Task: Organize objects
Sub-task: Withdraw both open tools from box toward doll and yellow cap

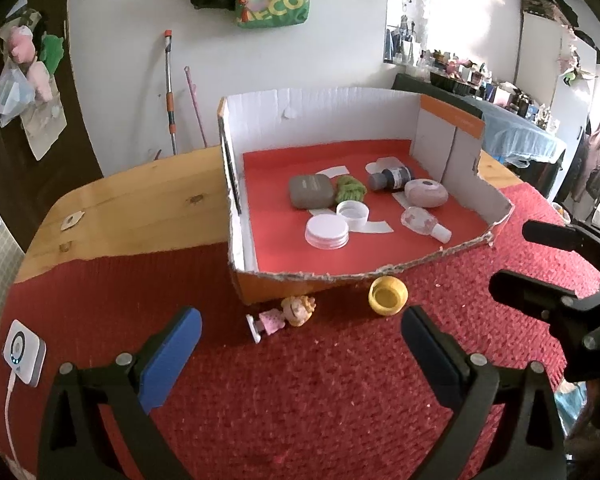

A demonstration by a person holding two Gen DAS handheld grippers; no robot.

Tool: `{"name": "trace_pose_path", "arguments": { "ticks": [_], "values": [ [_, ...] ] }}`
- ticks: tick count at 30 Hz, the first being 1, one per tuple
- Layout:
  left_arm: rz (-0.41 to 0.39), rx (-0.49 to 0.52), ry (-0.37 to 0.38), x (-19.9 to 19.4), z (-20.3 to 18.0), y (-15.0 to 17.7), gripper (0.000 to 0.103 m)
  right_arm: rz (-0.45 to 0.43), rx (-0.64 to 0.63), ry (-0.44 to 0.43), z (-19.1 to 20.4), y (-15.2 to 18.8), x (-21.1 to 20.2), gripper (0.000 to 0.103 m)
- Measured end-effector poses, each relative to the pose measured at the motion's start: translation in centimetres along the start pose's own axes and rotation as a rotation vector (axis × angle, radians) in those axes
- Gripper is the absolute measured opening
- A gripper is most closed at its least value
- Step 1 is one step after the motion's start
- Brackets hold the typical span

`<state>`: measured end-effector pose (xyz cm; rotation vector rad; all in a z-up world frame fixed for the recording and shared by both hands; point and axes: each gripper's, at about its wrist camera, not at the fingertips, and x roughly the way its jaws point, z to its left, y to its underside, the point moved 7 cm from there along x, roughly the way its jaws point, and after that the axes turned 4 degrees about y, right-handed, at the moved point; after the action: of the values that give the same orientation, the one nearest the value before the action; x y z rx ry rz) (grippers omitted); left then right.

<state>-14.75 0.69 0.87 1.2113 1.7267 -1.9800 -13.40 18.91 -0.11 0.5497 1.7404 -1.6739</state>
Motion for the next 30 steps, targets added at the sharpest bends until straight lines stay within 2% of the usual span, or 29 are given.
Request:
{"name": "trace_pose_path", "arguments": {
  "ticks": [8, 12, 15, 17, 18, 26, 30],
  "values": [
    [0.053, -0.046, -0.038, 1.4, 1.6, 1.2, 0.102, 0.049, 0.017, -0.017, 0.5, 1.2, 1.6, 0.096],
    [0.088, -0.105, -0.056, 2.4, 2.7, 1.9, 0.102, 0.077, 0.038, -0.026, 0.7, 1.7, 2.8, 0.096],
    [0.109, -0.165, -0.045, 3.1, 3.3, 2.2, 0.102, 0.094, 0.055, -0.036, 0.9, 2.0, 3.7, 0.089],
    [0.116, -0.193, -0.044, 3.5, 3.6, 2.3, 0.100, 0.104, 0.059, -0.043, 1.2, 2.1, 4.3, 0.078],
    [0.118, -0.206, -0.048, 3.7, 3.7, 2.3, 0.099, 0.109, 0.058, -0.046, 1.3, 2.2, 4.5, 0.076],
    [0.137, -0.260, -0.062, 4.9, 4.0, 2.1, 0.093, 0.119, 0.015, -0.066, 3.5, 2.2, 6.0, 0.063],
    [0.138, -0.272, -0.070, 5.4, 3.9, 1.8, 0.093, 0.115, 0.000, -0.067, 4.1, 2.1, 6.6, 0.060]
  ]
}}
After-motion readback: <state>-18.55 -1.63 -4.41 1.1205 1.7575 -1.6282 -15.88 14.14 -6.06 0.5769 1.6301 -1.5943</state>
